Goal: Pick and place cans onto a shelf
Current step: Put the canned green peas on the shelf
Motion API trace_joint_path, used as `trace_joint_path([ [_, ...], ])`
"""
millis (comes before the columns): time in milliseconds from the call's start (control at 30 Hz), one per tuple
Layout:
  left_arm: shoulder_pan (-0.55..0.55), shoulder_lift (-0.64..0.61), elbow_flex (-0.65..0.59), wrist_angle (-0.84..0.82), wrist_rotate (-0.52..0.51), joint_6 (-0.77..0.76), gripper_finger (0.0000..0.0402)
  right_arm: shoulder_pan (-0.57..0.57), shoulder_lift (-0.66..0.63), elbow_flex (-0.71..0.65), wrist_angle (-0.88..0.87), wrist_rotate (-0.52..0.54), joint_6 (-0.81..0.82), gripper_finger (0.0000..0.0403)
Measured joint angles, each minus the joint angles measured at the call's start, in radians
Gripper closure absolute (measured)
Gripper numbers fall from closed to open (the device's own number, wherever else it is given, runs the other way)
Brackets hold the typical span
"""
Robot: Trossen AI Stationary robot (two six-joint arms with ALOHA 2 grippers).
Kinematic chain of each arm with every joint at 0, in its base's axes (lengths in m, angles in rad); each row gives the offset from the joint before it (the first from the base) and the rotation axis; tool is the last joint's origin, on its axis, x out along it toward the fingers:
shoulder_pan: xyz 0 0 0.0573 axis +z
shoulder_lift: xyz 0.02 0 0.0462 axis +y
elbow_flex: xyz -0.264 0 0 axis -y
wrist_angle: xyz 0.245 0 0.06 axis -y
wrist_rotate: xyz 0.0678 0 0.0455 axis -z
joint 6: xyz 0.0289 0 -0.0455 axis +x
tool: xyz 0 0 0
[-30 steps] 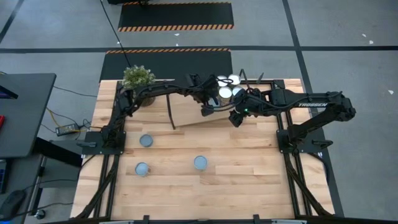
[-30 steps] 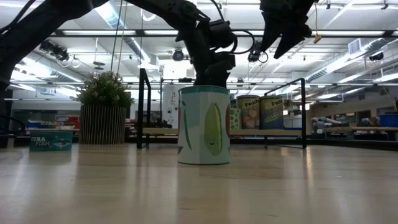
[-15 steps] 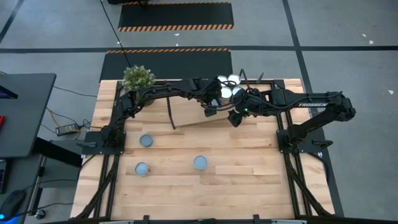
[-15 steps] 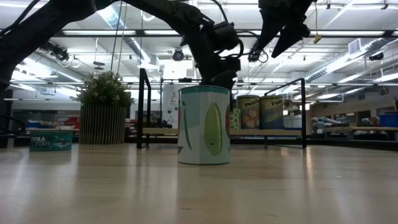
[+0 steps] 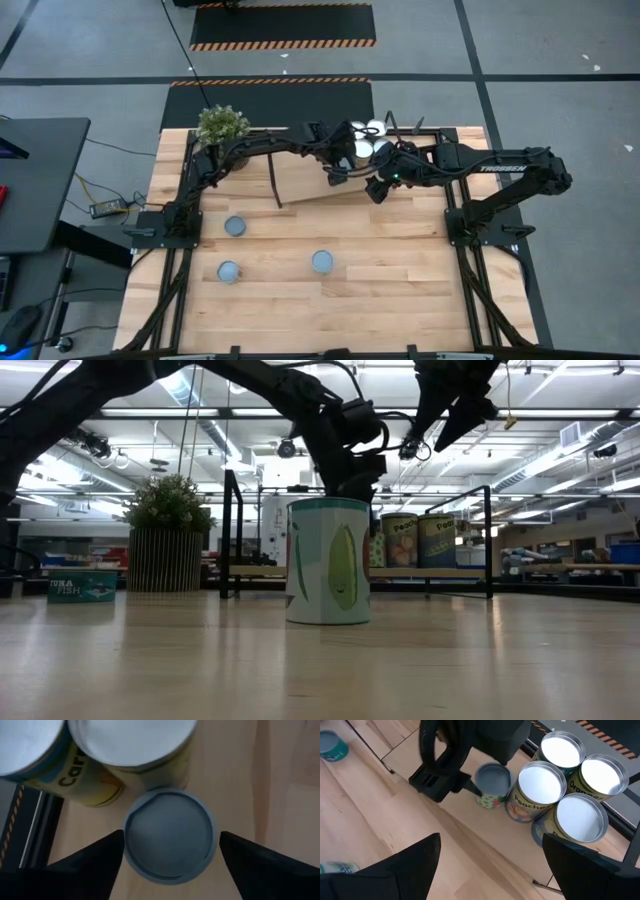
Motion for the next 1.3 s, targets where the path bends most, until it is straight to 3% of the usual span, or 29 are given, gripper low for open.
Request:
trace_joint_path([
  [233,0.006,0.000,0.000,-0.041,0.012,0.115,0.0132,0.003,0.000,0.000,0.002,-0.003,0.004,0.0047],
  [533,0.004,-0.001,0.001,-0.158,-0.011,0.477,0.0177,0.003,0.000,0.000,0.002,-0.011,0.006,0.0047],
  [767,-0.006,-0.020,-0.001,-0.171,-0.033,0.565,0.0205,0.003,0.000,0.000,0.002,-0.011,0.006,0.0047],
  [967,-0.007,-0.064,0.001,-0.189,0.037,0.382,0.0210,0.003,0.000,0.000,0.002,-0.011,0.004,0.0047],
  [1300,0.062,-0.071,-0.001,-0.158,-0.013,-0.275,0.0155,0.003,0.000,0.000,0.011,-0.011,-0.020,0.0047],
])
